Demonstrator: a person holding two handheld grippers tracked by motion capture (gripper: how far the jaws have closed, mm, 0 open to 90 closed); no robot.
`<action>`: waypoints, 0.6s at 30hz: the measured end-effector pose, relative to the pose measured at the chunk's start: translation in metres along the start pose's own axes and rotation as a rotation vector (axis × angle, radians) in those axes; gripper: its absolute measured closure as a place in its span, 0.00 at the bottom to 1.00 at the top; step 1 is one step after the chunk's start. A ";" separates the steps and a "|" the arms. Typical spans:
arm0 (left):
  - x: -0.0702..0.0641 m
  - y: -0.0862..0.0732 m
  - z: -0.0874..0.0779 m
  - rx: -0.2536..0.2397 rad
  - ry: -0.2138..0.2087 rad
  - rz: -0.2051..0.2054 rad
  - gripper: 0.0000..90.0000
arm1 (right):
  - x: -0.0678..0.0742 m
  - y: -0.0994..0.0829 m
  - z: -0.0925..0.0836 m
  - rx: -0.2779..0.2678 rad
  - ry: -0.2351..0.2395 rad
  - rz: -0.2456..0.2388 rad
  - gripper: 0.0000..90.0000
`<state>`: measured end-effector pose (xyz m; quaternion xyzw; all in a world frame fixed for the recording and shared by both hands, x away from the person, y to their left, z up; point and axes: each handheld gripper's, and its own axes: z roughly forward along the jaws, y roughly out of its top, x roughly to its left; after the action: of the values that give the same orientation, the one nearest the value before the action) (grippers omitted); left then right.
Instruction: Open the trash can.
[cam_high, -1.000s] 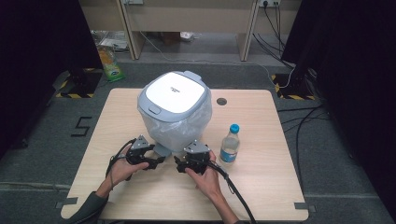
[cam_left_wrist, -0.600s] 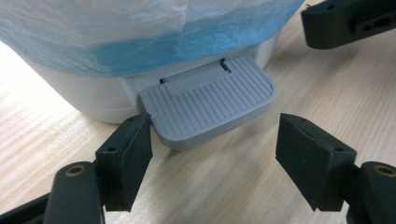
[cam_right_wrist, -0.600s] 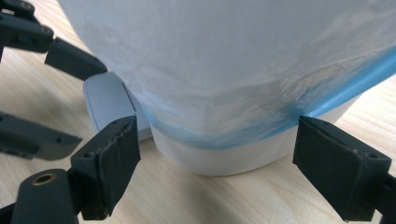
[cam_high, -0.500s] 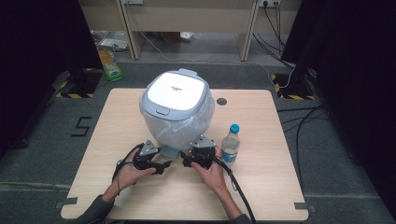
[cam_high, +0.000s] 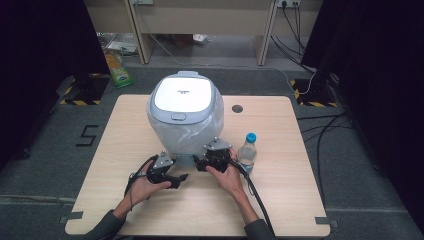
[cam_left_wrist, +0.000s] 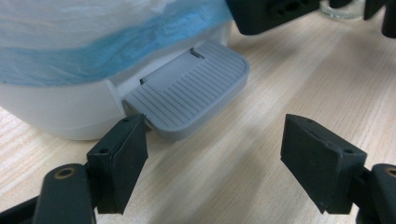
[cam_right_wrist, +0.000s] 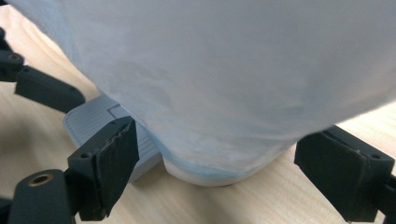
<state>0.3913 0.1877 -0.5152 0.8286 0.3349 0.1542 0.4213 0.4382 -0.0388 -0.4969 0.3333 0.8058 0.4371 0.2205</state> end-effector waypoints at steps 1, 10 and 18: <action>0.000 0.000 0.000 0.000 -0.002 0.000 0.25 | -0.001 0.000 0.001 -0.006 -0.001 -0.004 0.16; -0.002 0.001 -0.011 -0.048 -0.015 -0.032 0.25 | 0.014 -0.010 -0.014 0.105 -0.093 -0.022 0.20; -0.008 0.015 -0.034 -0.111 0.004 -0.034 0.42 | 0.024 -0.034 -0.051 0.138 -0.019 -0.033 0.20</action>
<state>0.3738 0.1962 -0.4826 0.7979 0.3408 0.1667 0.4684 0.3772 -0.0636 -0.5004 0.3384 0.8373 0.3734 0.2119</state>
